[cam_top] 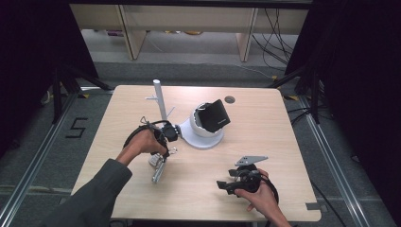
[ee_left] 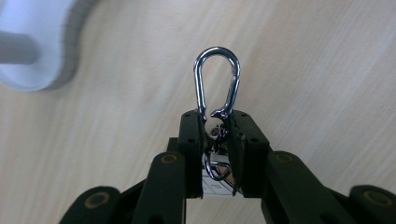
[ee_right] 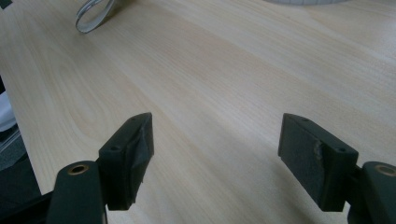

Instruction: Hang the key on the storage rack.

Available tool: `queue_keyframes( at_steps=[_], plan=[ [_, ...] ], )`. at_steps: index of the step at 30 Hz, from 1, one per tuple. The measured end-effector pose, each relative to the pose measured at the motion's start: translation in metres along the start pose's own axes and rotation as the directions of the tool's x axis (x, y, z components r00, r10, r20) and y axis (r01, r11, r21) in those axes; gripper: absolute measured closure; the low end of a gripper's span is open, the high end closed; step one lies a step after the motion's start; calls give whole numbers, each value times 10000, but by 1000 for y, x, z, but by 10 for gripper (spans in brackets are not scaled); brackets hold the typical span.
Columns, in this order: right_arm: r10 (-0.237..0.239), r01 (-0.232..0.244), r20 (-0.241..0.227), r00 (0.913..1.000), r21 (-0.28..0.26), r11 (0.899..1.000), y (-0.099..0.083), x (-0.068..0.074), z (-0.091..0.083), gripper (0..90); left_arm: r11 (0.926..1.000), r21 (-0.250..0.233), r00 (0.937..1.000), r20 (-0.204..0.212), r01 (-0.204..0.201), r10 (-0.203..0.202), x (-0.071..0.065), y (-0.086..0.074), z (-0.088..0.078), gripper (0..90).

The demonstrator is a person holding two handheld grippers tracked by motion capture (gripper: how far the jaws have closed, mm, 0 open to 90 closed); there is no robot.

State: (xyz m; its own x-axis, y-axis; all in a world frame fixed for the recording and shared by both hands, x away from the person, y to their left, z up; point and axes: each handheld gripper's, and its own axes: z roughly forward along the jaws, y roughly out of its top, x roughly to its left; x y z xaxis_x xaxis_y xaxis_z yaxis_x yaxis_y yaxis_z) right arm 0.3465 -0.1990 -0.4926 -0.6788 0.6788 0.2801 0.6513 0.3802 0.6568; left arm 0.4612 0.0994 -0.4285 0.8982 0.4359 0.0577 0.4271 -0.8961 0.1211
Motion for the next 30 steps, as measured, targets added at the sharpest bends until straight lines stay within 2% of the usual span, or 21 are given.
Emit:
queue_keyframes(
  at_steps=[2,3,5,7,10,11,13,15,16,18,19,20,21,22,23,25,26,27,28,30],
  plan=[
    [98,-98,-4,10000,-133,9999,-1,1,1,278,9994,-271,9997,-96,205,-208,6,-6,-11,753],
    [2,-2,-1,10000,1,10000,0,-1,1,278,9984,-372,9989,-198,424,-431,11,-13,-22,752],
    [-7,7,0,10000,-2,10000,0,-1,1,278,9979,-408,9983,-288,502,-514,14,-17,-28,752],
    [108,-108,11,9999,52,9999,0,-1,1,278,9965,-409,9954,-595,722,-746,21,-27,-45,752],
    [71,-70,44,10000,-67,10000,0,-1,1,278,9951,-468,9940,-622,870,-899,24,-32,-54,752],
    [50,-50,31,10000,-48,10000,0,-1,2,278,9938,-563,9916,-816,963,-1007,28,-35,-65,753],
    [103,-104,-149,9998,-66,9999,1,-1,3,278,9922,-607,9879,-1040,1092,-1150,31,-38,-74,753],
    [31,-31,-1,10000,-3,10000,1,-1,2,278,9911,-629,9870,-1029,1176,-1237,32,-39,-77,753],
    [22,-22,-39,10000,22,10000,1,0,2,278,9874,-794,9836,-1074,1366,-1447,33,-41,-81,753],
    [41,-41,-62,10000,45,10000,1,-1,2,278,9862,-785,9812,-1158,1457,-1542,38,-44,-88,752],
    [58,-58,-10,10000,-17,10000,1,-1,2,278,9849,-851,9777,-1340,1510,-1615,40,-45,-92,753],
    [82,-82,3,10000,-10,10000,1,-1,2,278,9827,-876,9763,-1294,1629,-1734,42,-47,-96,753],
    [26,-26,-16,10000,-13,10000,1,-1,2,278,9838,-835,9759,-1375,1588,-1692,44,-49,-99,753],
    [26,-26,-16,10000,-13,10000,1,-1,2,278,9795,-1013,9711,-1470,1743,-1881,45,-50,-101,753],
    [180,-180,-48,9998,99,9998,1,0,3,277,9772,-997,9698,-1394,1873,-2001,48,-52,-105,752],
    [64,-63,-82,9999,94,9999,1,-1,3,278,9769,-967,9681,-1467,1904,-2032,49,-53,-107,753],
    [172,-171,-104,9998,148,9997,1,0,3,278,9760,-1009,9686,-1390,1931,-2061,50,-54,-109,752],
    [158,-158,-54,9999,52,9999,1,1,4,278,9706,-1210,9627,-1501,2081,-2251,53,-55,-115,753],
    [158,-158,-54,9999,52,9999,1,1,4,278,9706,-1210,9627,-1501,2081,-2251,53,-55,-115,752],
    [175,-175,-63,9998,52,9998,1,1,4,278,9661,-1353,9579,-1576,2199,-2401,56,-56,-120,752]
  ],
)
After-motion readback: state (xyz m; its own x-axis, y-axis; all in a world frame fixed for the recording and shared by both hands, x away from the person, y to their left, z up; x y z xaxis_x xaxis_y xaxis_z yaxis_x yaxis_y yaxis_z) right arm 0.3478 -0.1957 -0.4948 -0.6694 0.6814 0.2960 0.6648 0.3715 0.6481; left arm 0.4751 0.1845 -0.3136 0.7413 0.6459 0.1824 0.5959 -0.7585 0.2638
